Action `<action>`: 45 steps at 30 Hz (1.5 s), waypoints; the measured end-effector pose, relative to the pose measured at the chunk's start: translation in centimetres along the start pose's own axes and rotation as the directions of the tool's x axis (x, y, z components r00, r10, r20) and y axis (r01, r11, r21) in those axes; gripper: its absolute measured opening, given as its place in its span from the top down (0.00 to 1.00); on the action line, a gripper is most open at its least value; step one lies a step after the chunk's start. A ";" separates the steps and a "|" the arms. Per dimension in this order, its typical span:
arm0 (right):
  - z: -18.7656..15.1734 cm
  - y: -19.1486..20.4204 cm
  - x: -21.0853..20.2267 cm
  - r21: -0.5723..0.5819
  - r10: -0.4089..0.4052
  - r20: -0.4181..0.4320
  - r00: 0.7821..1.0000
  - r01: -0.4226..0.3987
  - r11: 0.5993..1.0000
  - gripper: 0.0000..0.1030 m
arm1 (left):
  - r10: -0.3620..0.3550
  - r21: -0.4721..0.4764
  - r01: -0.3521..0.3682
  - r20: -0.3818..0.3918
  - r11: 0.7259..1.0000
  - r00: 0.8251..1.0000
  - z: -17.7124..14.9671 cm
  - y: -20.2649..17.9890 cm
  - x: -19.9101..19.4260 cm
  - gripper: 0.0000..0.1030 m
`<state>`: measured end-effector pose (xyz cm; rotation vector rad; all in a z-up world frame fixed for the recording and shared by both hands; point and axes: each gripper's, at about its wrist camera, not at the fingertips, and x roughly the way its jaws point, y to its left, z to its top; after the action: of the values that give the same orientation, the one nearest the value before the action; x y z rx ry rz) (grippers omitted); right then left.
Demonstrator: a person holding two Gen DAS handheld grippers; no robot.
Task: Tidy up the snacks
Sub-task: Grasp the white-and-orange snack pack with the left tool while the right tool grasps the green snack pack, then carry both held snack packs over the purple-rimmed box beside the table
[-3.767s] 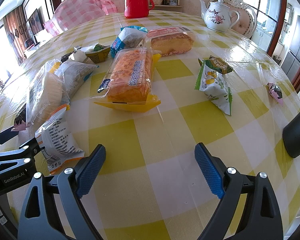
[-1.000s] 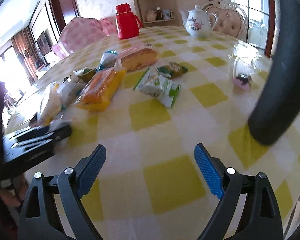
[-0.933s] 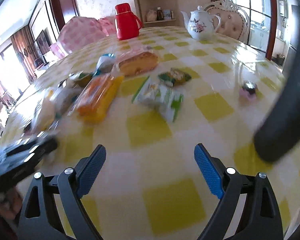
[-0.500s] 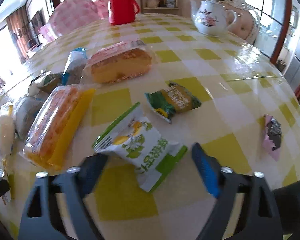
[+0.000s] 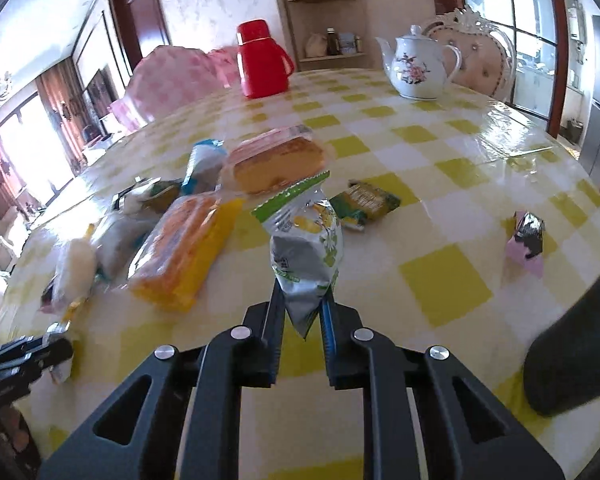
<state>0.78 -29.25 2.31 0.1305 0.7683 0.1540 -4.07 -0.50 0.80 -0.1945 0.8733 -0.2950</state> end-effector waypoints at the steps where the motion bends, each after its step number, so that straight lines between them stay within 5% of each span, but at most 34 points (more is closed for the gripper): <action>1: -0.6 0.5 -0.6 -0.012 0.015 0.003 1.000 -0.015 1.000 0.83 | -0.002 0.002 0.002 0.013 1.000 1.000 0.0 0.0 -0.3 0.63; 20: -5.6 7.8 -5.2 -0.117 0.155 0.009 0.988 -0.153 0.981 0.83 | 0.079 0.059 -0.084 0.086 0.995 0.993 -2.6 -0.6 -5.5 0.63; 45: -10.1 20.6 -8.1 -0.320 0.295 -0.071 0.953 -0.302 0.898 0.83 | 0.261 -0.042 -0.258 0.134 0.965 0.956 -7.8 7.8 -15.3 0.63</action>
<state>-13.91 -9.89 4.22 -0.0719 0.7294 0.5747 -18.00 11.55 4.74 -0.1189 0.7544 -0.0245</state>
